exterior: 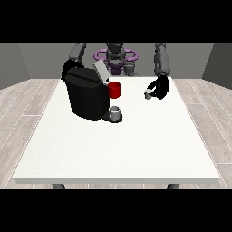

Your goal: Insert the coffee pod into the coffee machine and close the lid

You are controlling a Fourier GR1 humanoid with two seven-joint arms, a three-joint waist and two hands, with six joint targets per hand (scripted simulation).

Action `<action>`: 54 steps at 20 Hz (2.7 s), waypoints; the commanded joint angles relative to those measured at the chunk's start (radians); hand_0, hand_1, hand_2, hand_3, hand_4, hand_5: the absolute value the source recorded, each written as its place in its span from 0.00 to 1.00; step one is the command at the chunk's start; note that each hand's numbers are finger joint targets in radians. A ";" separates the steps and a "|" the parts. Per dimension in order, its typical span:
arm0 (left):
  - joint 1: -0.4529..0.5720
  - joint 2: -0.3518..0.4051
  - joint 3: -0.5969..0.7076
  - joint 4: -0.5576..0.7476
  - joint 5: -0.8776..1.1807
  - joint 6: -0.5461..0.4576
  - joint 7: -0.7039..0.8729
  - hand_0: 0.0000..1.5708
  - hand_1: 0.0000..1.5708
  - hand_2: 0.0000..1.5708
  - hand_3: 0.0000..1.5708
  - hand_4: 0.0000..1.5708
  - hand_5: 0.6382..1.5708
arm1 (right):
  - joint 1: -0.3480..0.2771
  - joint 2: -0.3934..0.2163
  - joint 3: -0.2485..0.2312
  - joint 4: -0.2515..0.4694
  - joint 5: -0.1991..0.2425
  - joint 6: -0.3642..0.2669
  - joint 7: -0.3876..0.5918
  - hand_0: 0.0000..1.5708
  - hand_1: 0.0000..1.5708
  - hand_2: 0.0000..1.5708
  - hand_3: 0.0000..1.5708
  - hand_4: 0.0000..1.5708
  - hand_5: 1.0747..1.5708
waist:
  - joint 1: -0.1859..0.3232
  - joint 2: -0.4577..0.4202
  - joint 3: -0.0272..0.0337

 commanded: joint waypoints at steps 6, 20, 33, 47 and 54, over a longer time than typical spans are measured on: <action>-0.135 0.019 0.005 -0.070 0.023 -0.156 -0.017 0.84 0.84 0.88 0.86 0.37 1.00 | 0.014 0.040 0.043 0.073 0.026 -0.043 -0.041 0.00 0.00 0.00 0.00 0.31 1.00 | 0.008 -0.039 -0.0004; -0.342 0.103 0.094 -0.063 0.044 -0.268 0.061 0.81 0.81 0.85 0.82 0.35 1.00 | -0.047 0.030 0.078 0.010 0.016 0.021 0.003 0.00 0.00 0.00 0.00 0.32 1.00 | -0.112 0.001 -0.0009; -0.531 0.147 0.150 -0.052 0.044 -0.279 0.149 0.80 0.80 0.84 0.80 0.31 1.00 | -0.106 0.024 0.082 -0.036 0.026 0.002 0.020 0.00 0.00 0.00 0.00 0.33 1.00 | -0.177 0.068 -0.0007; -0.573 0.097 0.137 -0.019 0.011 -0.243 0.179 0.82 0.82 0.84 0.78 0.32 1.00 | -0.132 -0.014 0.042 -0.067 0.001 0.018 0.067 0.00 0.00 0.00 0.00 0.33 1.00 | -0.210 0.107 -0.0006; -0.559 0.072 0.121 -0.033 0.004 -0.244 0.133 0.80 0.80 0.82 0.77 0.32 1.00 | -0.106 0.026 0.045 -0.044 0.028 -0.034 -0.010 0.00 0.00 0.00 0.00 0.33 1.00 | -0.164 0.130 -0.0005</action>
